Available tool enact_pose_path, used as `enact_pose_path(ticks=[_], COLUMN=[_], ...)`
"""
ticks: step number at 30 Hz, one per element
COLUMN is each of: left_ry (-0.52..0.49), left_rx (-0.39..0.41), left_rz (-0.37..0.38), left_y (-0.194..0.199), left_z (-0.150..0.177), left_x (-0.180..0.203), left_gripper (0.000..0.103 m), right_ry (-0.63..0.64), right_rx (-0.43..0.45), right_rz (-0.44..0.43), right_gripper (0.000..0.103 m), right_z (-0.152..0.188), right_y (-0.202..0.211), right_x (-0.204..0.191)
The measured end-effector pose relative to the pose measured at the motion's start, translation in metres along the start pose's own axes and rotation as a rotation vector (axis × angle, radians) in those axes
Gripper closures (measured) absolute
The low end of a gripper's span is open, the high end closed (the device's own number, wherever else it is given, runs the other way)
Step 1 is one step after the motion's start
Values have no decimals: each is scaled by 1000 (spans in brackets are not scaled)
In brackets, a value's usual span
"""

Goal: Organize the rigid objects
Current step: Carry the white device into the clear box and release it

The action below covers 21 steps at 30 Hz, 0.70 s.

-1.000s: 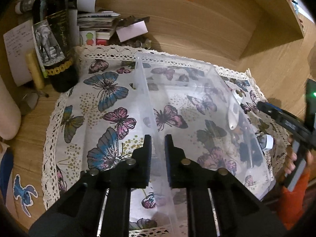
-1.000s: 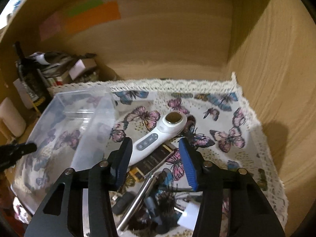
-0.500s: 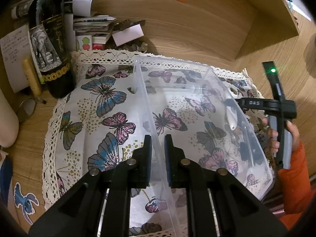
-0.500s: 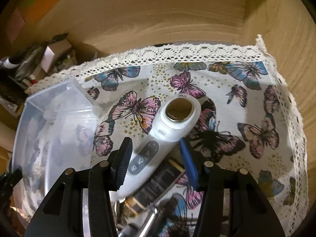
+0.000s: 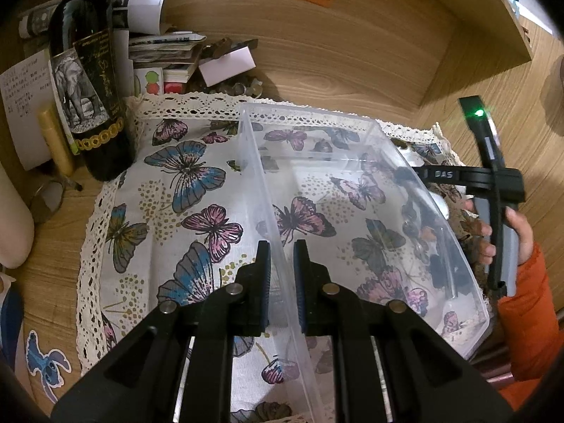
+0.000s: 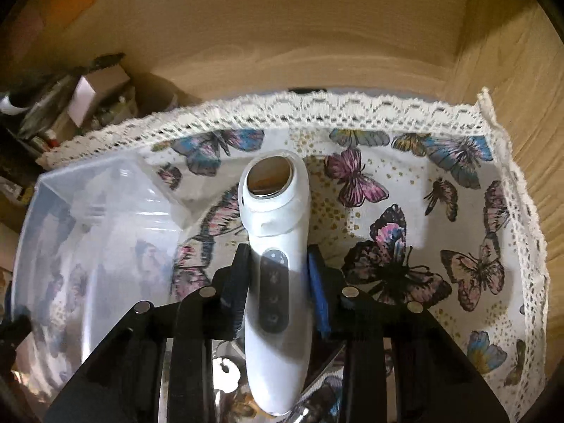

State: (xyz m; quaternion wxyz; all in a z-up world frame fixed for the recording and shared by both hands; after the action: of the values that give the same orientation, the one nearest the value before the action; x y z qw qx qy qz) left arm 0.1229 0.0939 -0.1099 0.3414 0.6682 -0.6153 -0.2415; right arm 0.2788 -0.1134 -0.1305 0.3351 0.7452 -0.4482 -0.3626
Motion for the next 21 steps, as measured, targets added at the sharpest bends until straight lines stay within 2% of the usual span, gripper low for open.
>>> enact_pose_path(ticks=[10,16,21], left_ry=[4,-2,-8], left_rx=[-3,7,14], left_rz=[-9,-24,-29], left_y=[-1,-1,-1], left_z=[0,1,1], left_x=[0,1,1], left_gripper=[90,90,90], right_ry=[101,176,235], right_rx=[172,217,190], right_rz=[-36,-96,-145], right_gripper=[74,74,74], right_z=[16,19,20], right_y=[84,102,92], right_x=[-35,-61,-89])
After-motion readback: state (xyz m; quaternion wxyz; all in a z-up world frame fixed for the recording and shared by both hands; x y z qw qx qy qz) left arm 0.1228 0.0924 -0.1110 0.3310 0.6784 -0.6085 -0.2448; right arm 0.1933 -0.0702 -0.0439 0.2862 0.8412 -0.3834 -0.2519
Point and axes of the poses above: each gripper's, at about its wrist camera, not at the fingertips, and y roughly against the way its jaws point, x to its right, z to its underside, the point moved 2 cm from there along -y, roughly the way its jaws point, and after that the axes turned 9 degrees about -z, right-handed, at the moved point
